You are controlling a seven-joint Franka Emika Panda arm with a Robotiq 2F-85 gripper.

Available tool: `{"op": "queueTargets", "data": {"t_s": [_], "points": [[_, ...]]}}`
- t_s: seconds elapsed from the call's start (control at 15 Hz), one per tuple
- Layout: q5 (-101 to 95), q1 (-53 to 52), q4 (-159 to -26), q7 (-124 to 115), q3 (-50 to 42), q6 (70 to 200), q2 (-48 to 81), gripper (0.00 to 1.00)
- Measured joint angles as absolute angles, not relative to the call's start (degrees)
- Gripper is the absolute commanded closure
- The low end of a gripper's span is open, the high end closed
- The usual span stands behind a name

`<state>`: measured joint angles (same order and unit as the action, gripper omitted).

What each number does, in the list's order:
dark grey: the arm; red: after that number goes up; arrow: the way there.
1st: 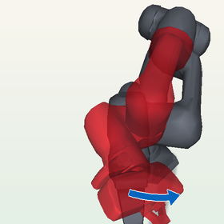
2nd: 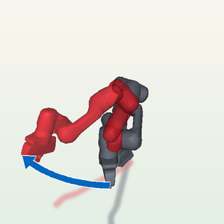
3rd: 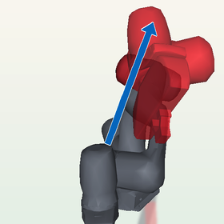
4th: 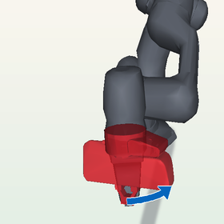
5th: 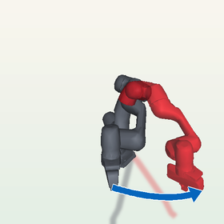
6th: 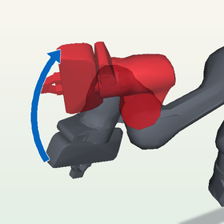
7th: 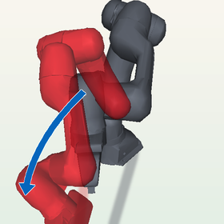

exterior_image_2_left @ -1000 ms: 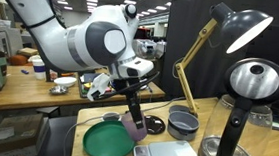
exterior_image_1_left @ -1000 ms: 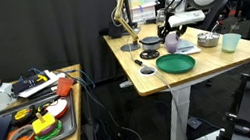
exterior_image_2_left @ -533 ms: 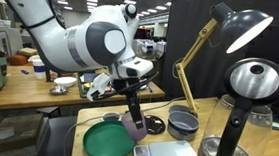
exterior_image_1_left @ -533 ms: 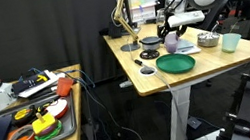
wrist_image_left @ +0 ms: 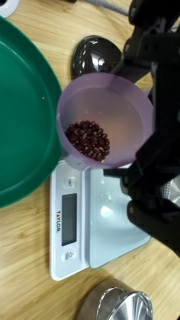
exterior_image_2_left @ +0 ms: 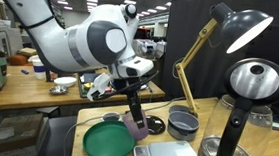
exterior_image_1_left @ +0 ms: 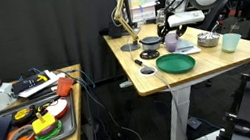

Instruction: Pour the contents in the purple cup onto the green plate

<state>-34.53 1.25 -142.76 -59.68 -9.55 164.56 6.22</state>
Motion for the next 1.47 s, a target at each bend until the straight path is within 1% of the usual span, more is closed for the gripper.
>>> {"op": "queueTargets", "data": {"t_s": [0.33, 0.53, 0.73, 1.07, 1.27, 1.47], "points": [[-59.5, -1.9, -141.1, -83.7, -17.5, 166.1, -0.1, 0.46], [-72.1, -2.0, -142.1, -98.3, -16.7, 163.3, -3.2, 0.46], [-82.2, -3.6, -145.4, -113.7, -13.9, 159.9, -1.3, 0.46], [-88.2, -7.3, -146.6, -130.8, -10.9, 150.7, 4.9, 0.46], [-88.5, -9.4, -146.5, -135.9, -9.7, 144.7, 5.9, 0.46], [-88.5, -8.9, -146.5, -139.3, -5.6, 137.6, 6.6, 0.46]]}}
